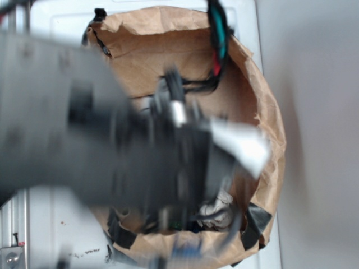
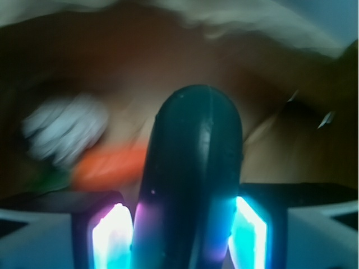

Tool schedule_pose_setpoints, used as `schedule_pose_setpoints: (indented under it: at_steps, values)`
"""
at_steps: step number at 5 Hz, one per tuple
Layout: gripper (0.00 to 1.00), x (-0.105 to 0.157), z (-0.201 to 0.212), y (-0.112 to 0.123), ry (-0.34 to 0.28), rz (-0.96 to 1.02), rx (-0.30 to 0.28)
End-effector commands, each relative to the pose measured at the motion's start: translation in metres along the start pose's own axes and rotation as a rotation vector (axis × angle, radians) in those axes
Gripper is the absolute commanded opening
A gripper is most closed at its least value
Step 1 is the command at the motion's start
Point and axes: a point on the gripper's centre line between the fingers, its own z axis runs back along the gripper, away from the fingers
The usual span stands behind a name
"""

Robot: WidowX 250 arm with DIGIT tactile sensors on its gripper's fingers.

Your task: Grab the plastic pickle.

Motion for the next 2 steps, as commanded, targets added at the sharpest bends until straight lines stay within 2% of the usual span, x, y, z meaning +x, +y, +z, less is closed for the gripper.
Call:
schedule_pose_setpoints:
  at_steps: [1,2]
  values:
    - [0.0,-0.0137,0.0533,-0.01,0.101,-0.055,-0.001]
    - [0.0,-0.0212,0.053,-0.0007,0.04,-0.069,-0.026]
